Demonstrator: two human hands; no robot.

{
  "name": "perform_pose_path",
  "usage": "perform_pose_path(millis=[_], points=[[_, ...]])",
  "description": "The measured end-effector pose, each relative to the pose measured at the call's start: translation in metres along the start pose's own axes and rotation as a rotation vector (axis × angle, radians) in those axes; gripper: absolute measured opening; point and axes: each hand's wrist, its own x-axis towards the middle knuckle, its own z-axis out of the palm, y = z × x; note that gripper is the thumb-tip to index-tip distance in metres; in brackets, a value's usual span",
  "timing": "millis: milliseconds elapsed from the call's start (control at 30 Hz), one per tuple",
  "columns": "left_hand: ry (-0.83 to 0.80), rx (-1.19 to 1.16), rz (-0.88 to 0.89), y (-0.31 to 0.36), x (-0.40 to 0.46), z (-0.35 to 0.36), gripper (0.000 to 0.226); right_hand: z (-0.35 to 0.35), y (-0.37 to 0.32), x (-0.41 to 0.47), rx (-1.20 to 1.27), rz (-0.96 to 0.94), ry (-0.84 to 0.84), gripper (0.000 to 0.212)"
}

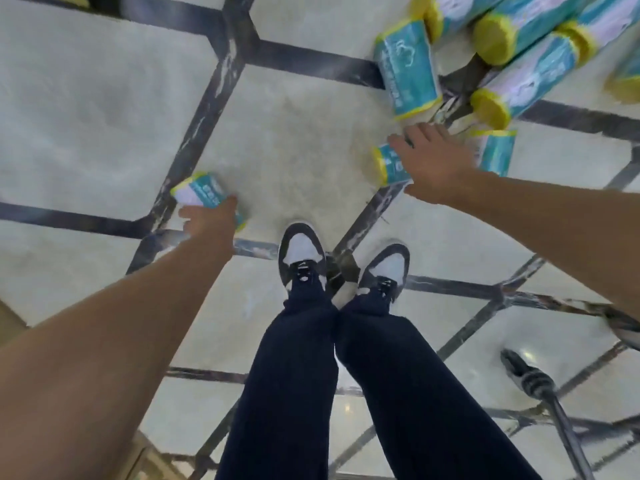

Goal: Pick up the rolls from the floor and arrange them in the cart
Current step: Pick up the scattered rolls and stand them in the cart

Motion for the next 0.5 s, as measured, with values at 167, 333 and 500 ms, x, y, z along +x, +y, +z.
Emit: perform_pose_path(millis=[167, 333, 500], points=[[0.106, 0.028, 0.009, -0.010, 0.031, 0.010, 0.074, 0.024, 0.007, 0.032, -0.077, -0.069, 0.137, 0.091], [0.060, -0.104, 0.083, -0.010, 0.005, 0.003, 0.082, 0.010, -0.001, 0.018, 0.124, 0.061, 0.073, 0.085], [-0.111, -0.135, 0.174, 0.026, -0.082, -0.019, 0.080, -0.035, -0.034, -0.048, 0.914, 0.440, 0.123, 0.088]])
